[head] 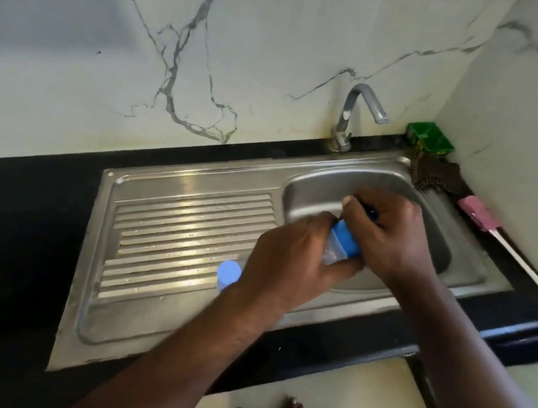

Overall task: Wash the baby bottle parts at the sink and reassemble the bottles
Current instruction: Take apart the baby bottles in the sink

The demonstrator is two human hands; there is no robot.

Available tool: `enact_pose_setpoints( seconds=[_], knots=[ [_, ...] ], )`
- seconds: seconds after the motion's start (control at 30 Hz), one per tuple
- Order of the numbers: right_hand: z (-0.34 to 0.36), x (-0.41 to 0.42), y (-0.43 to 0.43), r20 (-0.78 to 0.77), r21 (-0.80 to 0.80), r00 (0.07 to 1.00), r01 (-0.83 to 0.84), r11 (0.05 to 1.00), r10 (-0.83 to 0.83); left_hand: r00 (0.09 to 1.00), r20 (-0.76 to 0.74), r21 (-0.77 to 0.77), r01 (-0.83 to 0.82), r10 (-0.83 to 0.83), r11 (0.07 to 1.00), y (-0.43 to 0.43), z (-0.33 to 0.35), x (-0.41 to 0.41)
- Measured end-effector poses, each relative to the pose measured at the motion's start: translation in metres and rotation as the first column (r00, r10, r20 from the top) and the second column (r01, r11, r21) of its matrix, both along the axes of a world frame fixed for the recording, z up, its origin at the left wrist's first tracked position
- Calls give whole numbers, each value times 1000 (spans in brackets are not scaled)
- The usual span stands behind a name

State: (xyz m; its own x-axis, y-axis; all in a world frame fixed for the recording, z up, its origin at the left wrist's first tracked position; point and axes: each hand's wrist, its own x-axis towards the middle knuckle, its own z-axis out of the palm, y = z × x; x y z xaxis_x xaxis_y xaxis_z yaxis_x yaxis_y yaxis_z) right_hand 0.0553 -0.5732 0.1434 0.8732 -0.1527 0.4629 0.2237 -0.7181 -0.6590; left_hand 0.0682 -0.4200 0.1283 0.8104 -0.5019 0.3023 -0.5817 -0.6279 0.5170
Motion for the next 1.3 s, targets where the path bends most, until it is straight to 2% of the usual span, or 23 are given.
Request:
enact_pose_setpoints(
  seconds=[0.23,0.33,0.5,0.6,0.73,0.83,0.97,1.03,1.1,1.17,1.3],
  knots=[
    [-9,0,-51,22,83,999,-35,996,34,995,-26,40,92,-91,995,-46,-2,8],
    [-25,10,-83,-46,155,991,-114,981,122,994,-92,104,66,-56,992,-72,-13,11],
    [-53,37,-139,-89,178,966,-223,958,241,974,-223,75,-29,45,997,-124,-40,19],
    [-68,52,-168,-112,201,968,-201,959,226,953,-286,71,-78,95,994,-156,-51,31],
    [-82,65,-195,-242,247,956,-106,963,168,932,-329,118,-119,152,986,-183,-62,50],
    [-89,72,-216,-401,370,873,-121,921,276,921,-348,112,-146,176,983,-194,-75,56],
    [-102,78,-231,-434,511,824,-108,853,364,886,-424,103,-158,187,982,-198,-92,61],
    [-111,81,-237,-430,684,791,-29,729,435,843,-488,63,-223,225,973,-199,-100,65],
    [-124,85,-246,-417,778,762,17,628,496,793,-545,8,-318,271,948,-199,-109,70],
    [-140,90,-254,-455,747,752,32,664,477,717,-627,-46,-424,304,905,-199,-121,75],
    [-177,108,-264,-599,535,704,-1,845,381,579,-754,-110,-577,310,810,-199,-138,88]
  ],
)
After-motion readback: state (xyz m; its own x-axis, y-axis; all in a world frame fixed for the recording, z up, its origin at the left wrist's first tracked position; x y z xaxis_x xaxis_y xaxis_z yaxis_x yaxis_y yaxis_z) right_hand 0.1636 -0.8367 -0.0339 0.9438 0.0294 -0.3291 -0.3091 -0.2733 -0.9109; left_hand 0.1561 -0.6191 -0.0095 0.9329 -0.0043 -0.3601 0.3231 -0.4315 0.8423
